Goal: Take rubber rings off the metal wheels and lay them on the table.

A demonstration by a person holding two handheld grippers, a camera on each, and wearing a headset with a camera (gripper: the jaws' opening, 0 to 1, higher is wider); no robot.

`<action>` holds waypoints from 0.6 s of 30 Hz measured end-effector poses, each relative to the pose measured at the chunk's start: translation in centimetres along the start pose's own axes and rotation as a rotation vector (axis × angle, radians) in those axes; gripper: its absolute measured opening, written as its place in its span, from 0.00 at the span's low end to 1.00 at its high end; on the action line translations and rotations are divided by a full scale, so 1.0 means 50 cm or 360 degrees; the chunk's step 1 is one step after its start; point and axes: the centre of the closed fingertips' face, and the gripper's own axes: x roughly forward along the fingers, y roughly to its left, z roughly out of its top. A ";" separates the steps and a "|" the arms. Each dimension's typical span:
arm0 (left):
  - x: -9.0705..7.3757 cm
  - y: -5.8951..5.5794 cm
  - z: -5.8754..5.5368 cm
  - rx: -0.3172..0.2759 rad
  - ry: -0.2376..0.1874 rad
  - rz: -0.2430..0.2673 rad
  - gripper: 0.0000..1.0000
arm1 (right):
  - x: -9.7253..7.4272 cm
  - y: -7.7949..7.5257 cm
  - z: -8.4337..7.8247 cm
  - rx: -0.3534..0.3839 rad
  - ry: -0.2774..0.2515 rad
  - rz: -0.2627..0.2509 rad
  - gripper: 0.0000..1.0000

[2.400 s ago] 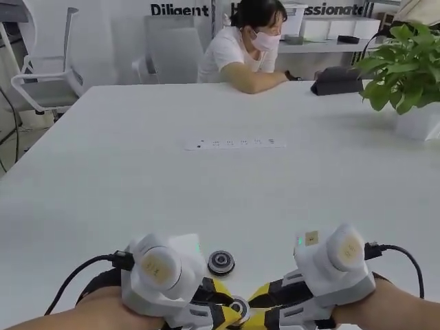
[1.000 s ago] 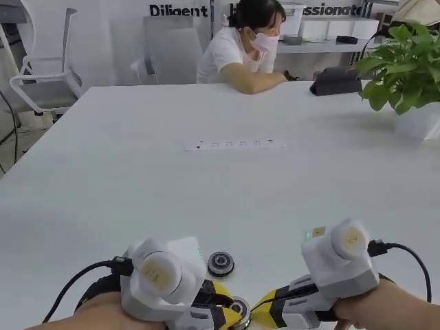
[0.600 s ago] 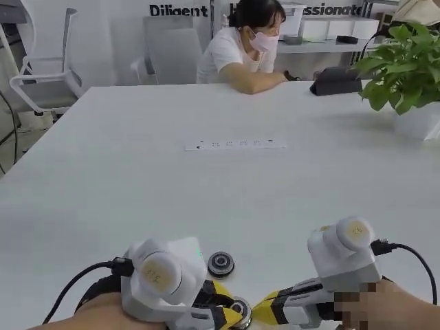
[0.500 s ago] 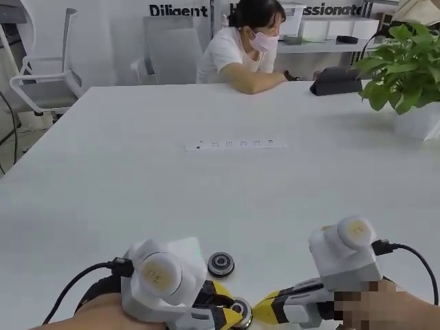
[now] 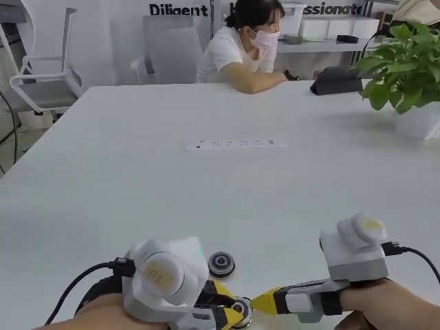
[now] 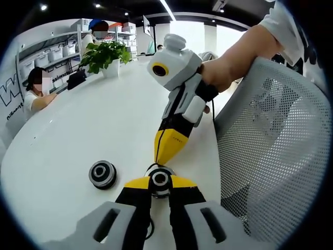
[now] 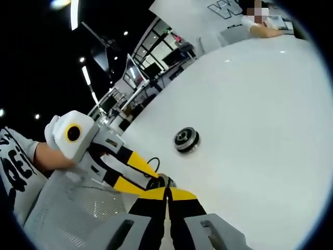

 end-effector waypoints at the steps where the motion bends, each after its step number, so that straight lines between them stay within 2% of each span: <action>1: 0.000 0.000 0.000 0.0000 0.0000 0.0001 0.07 | 0.000 -0.001 0.000 0.0001 -0.0001 0.0002 0.00; 14: 0.000 0.001 -0.001 0.0000 0.0019 0.0006 0.07 | -0.001 0.004 0.001 0.0036 -0.0008 0.0017 0.00; 18: 0.000 -0.001 -0.001 0.0001 0.0022 0.0007 0.06 | 0.002 0.020 0.001 0.0034 -0.0010 0.0059 0.00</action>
